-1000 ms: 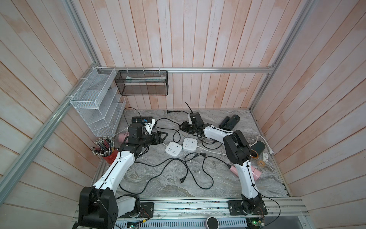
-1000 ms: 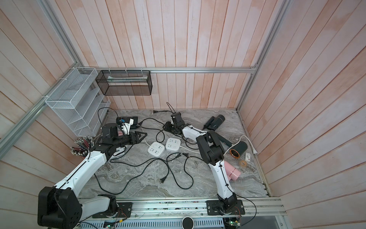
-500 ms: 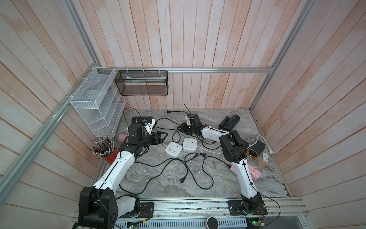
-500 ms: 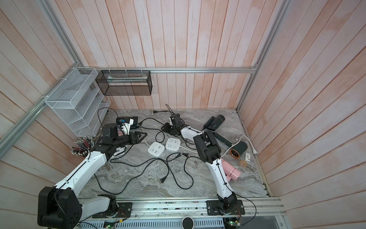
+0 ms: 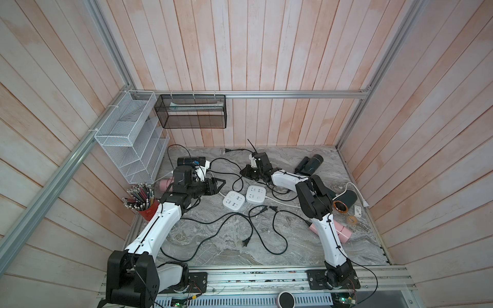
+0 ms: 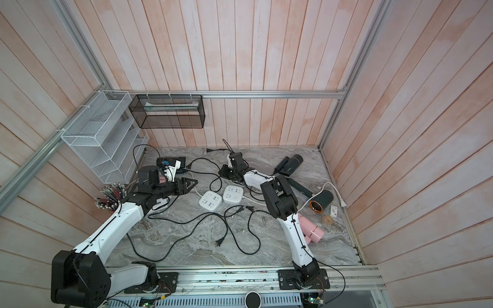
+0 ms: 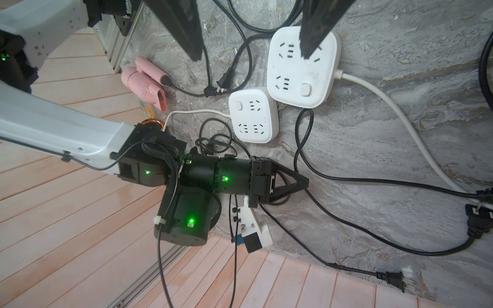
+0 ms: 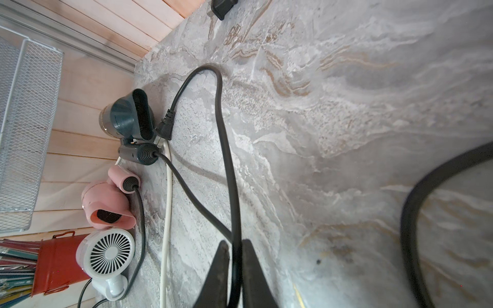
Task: Charge the blow dryers
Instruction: Pick up the plug from the center of the board.
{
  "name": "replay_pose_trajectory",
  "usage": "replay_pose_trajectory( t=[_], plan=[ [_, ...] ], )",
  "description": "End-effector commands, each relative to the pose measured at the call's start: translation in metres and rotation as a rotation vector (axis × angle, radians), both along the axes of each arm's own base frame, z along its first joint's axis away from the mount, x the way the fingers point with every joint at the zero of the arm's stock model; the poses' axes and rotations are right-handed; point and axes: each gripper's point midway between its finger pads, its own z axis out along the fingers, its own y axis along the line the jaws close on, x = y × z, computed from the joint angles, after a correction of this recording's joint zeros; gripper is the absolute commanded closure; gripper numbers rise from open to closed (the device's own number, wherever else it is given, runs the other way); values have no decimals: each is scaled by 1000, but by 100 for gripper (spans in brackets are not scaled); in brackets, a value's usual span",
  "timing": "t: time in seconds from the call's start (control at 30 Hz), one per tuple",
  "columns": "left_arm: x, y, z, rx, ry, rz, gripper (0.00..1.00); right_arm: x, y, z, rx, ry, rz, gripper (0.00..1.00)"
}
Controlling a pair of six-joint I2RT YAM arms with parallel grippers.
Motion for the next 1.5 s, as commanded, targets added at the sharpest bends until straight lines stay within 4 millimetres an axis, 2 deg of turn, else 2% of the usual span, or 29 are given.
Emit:
replay_pose_trajectory(
  t=[0.0,0.17,0.37,0.6,0.73,0.9,1.23,1.47],
  plan=[
    [8,6,13,64,-44,-4,43,2,1,56,-3,-164,40,90],
    [14,10,35,99,-97,-26,45,-16,0,97,-81,-335,127,92],
    [12,3,63,141,-238,-126,46,-62,4,135,-132,-517,289,93],
    [9,-13,82,136,-415,-271,43,-109,6,153,-158,-598,436,93],
    [9,-15,81,199,-492,-336,42,-126,4,157,-158,-621,489,94],
    [11,-23,72,217,-526,-438,51,-143,5,156,-172,-639,554,95],
    [19,-33,48,255,-549,-532,52,-168,4,171,-120,-651,638,96],
    [20,-44,33,273,-569,-594,49,-179,0,178,-120,-657,681,97]
  ],
)
